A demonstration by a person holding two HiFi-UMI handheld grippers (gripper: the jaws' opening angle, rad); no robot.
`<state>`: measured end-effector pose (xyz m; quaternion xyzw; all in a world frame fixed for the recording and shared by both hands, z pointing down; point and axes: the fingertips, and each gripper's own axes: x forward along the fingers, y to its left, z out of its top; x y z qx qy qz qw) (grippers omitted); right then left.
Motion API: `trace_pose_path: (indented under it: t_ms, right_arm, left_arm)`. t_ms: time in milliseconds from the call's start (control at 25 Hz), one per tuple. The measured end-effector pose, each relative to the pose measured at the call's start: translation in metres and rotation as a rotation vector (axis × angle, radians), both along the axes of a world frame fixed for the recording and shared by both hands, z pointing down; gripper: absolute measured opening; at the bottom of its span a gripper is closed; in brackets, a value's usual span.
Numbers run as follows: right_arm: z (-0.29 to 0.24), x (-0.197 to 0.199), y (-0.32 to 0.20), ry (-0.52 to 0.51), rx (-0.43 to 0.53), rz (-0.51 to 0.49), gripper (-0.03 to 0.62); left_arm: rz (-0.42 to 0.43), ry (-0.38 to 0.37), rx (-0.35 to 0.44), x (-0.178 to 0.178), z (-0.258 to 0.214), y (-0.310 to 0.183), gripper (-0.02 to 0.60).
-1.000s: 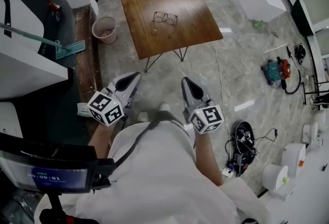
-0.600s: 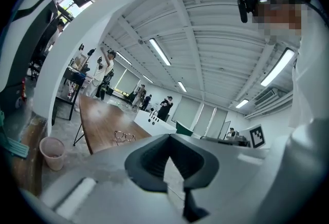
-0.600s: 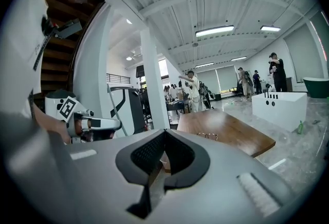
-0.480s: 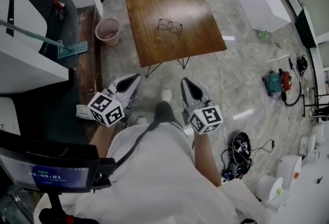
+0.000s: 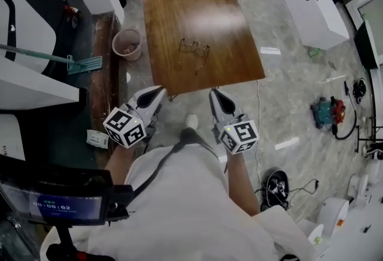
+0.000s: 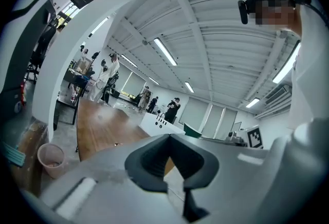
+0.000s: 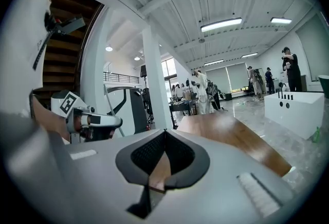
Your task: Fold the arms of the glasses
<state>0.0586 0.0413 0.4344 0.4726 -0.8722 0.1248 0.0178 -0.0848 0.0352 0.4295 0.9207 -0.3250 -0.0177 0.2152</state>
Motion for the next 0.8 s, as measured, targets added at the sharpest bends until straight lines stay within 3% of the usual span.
trace_pose_path:
  t_ms: [440, 800]
  right_arm:
    - [0.004, 0.06, -0.118, 0.036, -0.008, -0.144, 0.009]
    - [0.028, 0.078, -0.17, 0.064, -0.038, -0.282, 0.009]
  left_arm:
    - [-0.1, -0.038, -0.036, 0.064, 0.006, -0.093, 0.005]
    - [-0.186, -0.071, -0.077, 0.092, 0.022, -0.132, 0.005]
